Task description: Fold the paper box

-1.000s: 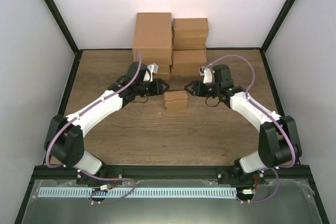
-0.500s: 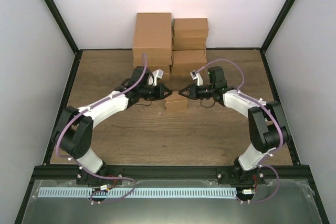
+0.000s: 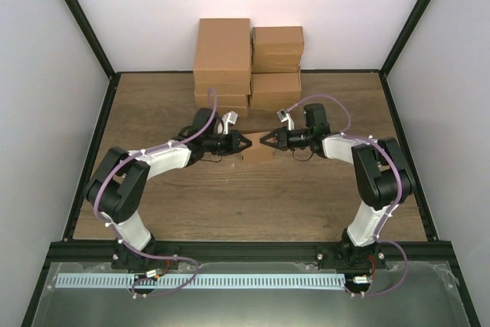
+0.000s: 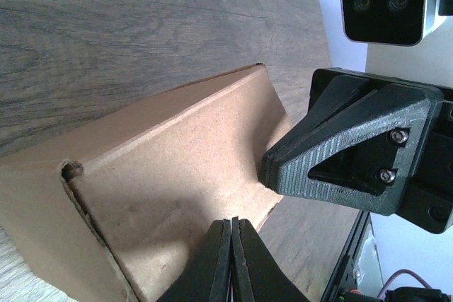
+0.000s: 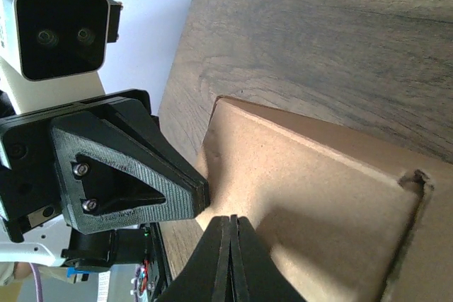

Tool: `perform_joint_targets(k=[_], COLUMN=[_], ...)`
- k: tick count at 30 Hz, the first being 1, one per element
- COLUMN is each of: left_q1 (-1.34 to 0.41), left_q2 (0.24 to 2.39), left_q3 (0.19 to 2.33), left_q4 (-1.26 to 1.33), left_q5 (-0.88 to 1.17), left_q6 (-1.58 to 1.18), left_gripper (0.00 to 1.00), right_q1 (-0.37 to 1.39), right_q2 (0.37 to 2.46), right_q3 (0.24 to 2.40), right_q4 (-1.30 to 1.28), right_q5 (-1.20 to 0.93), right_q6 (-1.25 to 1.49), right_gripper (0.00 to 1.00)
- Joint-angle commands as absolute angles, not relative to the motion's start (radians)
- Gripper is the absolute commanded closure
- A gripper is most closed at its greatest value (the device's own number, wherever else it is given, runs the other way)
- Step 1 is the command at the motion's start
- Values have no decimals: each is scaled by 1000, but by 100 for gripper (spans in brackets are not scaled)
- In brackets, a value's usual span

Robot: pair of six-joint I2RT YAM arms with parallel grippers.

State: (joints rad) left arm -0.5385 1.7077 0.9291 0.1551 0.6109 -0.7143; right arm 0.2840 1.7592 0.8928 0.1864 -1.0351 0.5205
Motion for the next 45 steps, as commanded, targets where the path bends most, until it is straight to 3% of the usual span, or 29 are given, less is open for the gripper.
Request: perform_joint_targets(k=[1,8,18,29,39,45], left_q1=[-538,-518,-512,-511,-514,-514], left_q2=[1671,1609,1745,1638,1724,1652], left_q3=[960,958,899,979,902,947], left_q4=[85,40,146,-8,80,-60], left_q5=[591,553,599,548,581,495], left_q6=[-683,-657,-683,-621,-657,-572], left_gripper=[96,96,96,96,95,92], right_q1=[278,263,238,237,237,238], right_q2=[1705,1686,1837,1703,1804,1725], right_q3=[933,959,890,946,896,908], right_q4=[119,94,250,124,167,97], right_q5=[-1005,-979,-1010,-983,-953,-906], right_q6=[501,507,590,538,555,512], right_gripper=[99,99,99,99,99,98])
